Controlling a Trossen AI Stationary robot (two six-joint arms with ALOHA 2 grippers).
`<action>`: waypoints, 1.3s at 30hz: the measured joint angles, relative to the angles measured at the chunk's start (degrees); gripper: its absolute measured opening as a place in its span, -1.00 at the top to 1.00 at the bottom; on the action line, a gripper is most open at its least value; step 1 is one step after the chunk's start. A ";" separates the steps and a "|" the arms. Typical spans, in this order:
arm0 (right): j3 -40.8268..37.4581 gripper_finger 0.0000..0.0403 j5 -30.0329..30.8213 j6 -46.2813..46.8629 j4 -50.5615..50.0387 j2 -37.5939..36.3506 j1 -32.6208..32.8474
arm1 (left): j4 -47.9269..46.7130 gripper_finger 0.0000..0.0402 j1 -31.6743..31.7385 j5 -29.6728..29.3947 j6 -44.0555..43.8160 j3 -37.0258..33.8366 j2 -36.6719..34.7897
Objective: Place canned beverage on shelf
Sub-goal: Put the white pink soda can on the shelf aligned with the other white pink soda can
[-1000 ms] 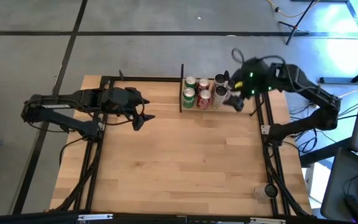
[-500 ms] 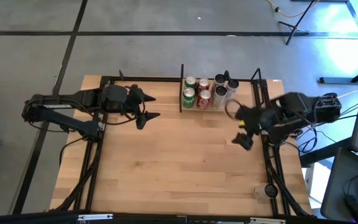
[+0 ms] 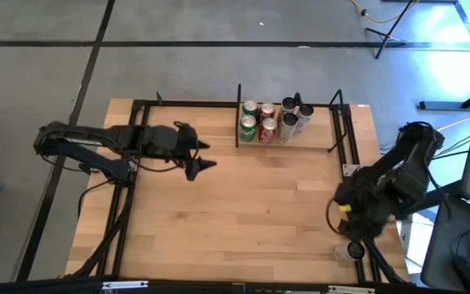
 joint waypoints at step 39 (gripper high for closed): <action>-10.57 -0.87 -6.42 22.82 12.54 11.52 18.12 | 4.84 -0.72 -16.20 -5.83 -14.07 0.00 6.56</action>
